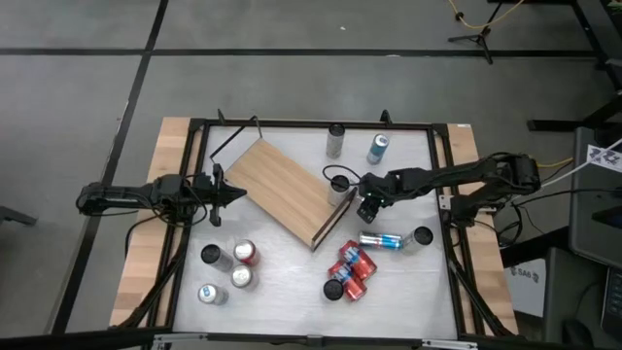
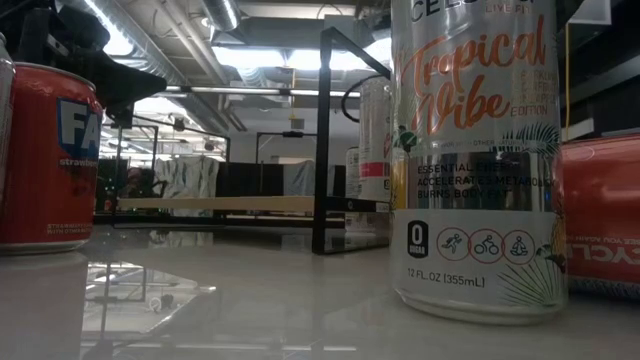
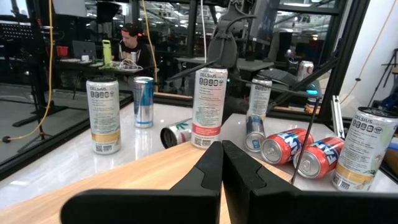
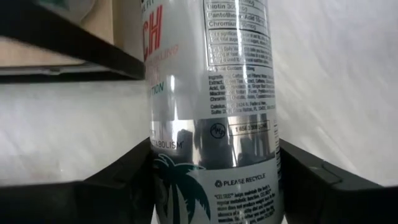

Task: Place canned beverage on shelf
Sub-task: Put the top white-pink soda can on the shelf aligned with the other white-pink soda can

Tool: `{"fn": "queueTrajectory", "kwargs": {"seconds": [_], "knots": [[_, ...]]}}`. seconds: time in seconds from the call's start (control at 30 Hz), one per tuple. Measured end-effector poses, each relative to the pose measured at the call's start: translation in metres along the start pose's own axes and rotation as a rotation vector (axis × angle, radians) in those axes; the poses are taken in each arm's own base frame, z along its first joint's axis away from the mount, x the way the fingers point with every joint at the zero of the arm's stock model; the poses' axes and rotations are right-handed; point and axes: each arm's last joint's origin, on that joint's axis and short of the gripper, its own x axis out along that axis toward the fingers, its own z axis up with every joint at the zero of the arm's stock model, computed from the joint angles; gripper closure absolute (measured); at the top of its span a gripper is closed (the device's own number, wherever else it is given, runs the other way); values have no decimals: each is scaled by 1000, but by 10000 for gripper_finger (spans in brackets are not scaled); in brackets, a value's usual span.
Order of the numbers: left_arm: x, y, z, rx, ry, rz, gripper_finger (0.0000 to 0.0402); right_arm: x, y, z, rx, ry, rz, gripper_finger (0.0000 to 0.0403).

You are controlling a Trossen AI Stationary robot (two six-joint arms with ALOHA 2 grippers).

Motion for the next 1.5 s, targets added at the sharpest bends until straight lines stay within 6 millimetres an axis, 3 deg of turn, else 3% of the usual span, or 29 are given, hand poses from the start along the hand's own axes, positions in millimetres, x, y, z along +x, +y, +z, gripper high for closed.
{"fn": "queueTrajectory", "kwargs": {"seconds": [0.4, 1.07, 1.2, 1.5], "knots": [[0, 0, 4, -6, -39, -4, 401, -38, -6, -1, 15, -119, 52, 156], [-12, -3, 47, -77, -500, -46, 400, -106, -20, -2, 59, -492, 136, 151], [-14, -2, 50, -96, -538, -3, 375, -112, -17, 4, 39, -566, 188, 151], [-16, 0, 53, -142, -580, 37, 281, -120, -10, 13, -18, -674, 272, 151]]}}
